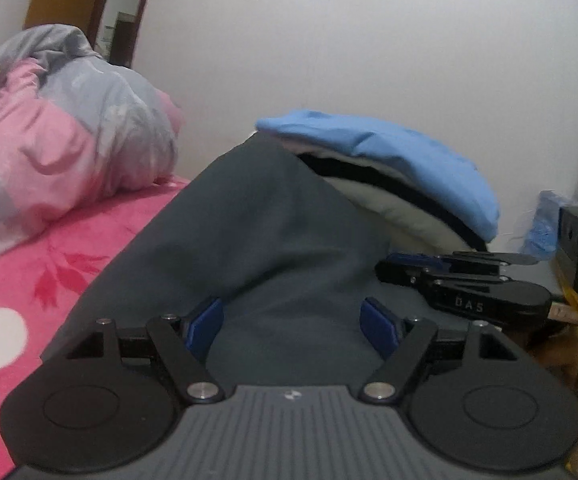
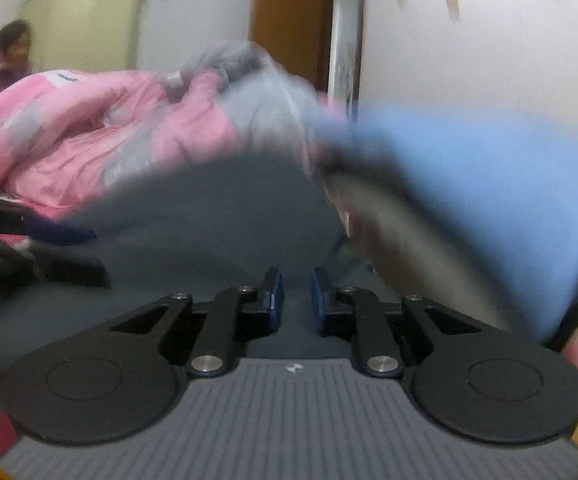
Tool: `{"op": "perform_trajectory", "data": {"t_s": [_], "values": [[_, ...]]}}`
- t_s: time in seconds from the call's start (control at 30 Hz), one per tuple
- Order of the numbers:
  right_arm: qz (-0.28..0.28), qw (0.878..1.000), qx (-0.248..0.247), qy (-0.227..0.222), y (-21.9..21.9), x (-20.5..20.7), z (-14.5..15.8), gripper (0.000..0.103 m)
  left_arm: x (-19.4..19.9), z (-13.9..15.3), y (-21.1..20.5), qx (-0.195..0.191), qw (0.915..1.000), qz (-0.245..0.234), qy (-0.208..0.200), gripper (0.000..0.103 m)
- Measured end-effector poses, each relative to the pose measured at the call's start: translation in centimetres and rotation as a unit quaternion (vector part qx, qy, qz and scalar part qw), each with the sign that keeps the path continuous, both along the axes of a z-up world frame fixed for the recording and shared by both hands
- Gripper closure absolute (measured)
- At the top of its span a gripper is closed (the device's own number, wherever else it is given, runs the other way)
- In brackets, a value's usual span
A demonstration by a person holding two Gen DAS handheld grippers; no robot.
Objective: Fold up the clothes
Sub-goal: 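Lower the trousers onto the clothes stack and open both grippers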
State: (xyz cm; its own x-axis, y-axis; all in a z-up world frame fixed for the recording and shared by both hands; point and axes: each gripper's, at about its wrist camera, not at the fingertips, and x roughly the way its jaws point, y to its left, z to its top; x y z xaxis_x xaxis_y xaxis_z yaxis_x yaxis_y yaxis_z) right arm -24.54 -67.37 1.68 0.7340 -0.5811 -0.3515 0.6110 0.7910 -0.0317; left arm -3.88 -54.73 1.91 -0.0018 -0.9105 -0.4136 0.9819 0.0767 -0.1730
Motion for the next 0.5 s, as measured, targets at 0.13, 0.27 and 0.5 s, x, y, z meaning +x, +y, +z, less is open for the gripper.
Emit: {"op": "perform_trajectory", "data": {"t_s": [0.13, 0.27, 0.5], "values": [[-0.003, 1.0, -0.02, 0.012, 0.5, 0.1, 3.2, 0.087, 0.5, -0.3, -0.4, 0.006, 1.0, -0.006, -0.005, 0.025], [0.039, 0.998, -0.04, 0.001, -0.3, 3.6, 8.3, 0.087, -0.6, -0.2, 0.1, 0.008, 0.9999, -0.007, -0.013, 0.025], [0.038, 0.996, 0.058, 0.064, -10.1, 11.1, 5.7, 0.09, -0.1, -0.1, -0.6, 0.02, 0.9993, -0.025, -0.019, 0.025]]}}
